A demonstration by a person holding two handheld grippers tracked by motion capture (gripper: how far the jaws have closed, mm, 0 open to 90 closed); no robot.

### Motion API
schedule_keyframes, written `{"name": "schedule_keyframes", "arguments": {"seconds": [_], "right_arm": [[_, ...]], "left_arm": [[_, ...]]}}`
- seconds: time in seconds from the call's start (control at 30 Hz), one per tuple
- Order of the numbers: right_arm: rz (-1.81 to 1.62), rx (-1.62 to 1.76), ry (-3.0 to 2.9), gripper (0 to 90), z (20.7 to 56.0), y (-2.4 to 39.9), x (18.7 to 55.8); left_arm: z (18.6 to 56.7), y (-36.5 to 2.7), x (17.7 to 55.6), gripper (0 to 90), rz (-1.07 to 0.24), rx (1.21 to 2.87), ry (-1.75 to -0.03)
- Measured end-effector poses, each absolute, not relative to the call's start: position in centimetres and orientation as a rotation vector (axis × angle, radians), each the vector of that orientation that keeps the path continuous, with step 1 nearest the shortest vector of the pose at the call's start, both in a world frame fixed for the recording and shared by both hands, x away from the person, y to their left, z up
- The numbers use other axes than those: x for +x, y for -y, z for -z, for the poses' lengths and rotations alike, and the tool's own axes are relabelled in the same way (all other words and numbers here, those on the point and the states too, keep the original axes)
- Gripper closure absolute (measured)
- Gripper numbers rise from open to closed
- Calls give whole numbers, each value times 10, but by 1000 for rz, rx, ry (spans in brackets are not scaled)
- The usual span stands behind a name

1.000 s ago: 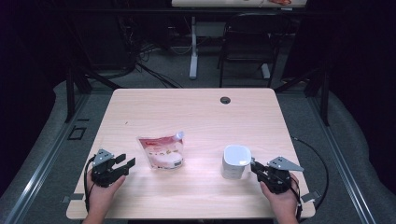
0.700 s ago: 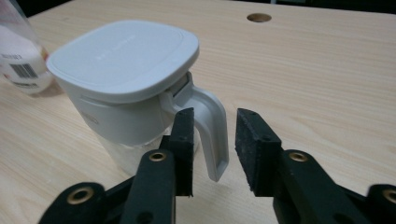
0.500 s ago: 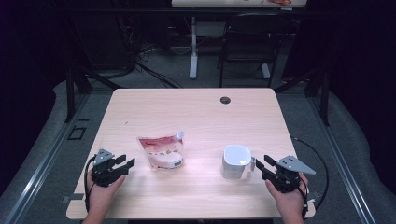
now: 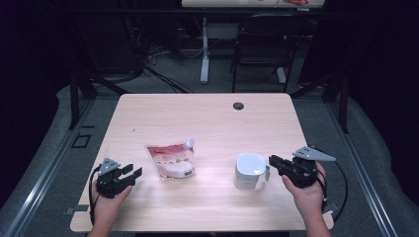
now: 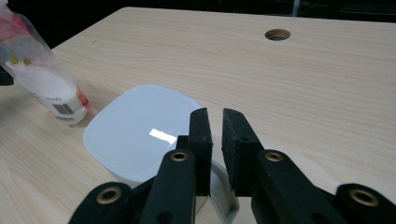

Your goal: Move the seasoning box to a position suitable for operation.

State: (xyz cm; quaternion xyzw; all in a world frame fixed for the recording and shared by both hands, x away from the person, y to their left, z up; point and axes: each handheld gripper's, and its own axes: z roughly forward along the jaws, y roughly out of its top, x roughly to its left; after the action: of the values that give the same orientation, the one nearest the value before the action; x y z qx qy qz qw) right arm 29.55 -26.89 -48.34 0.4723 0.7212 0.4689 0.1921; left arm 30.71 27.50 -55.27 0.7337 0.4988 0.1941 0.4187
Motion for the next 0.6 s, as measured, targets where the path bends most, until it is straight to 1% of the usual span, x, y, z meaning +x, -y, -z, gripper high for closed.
{"name": "schedule_keyframes", "arguments": {"seconds": [0.2,0.4,0.6], "right_arm": [[-1262,1309,-2075,900,469,258,308],[-1202,1285,-2090,900,460,254,304],[-1180,1314,-2122,900,457,254,301]], "left_arm": [[554,-273,307,561,-488,1851,-1246],[554,-274,306,589,-450,1839,-1254],[553,-274,306,592,-454,1842,-1252]]}}
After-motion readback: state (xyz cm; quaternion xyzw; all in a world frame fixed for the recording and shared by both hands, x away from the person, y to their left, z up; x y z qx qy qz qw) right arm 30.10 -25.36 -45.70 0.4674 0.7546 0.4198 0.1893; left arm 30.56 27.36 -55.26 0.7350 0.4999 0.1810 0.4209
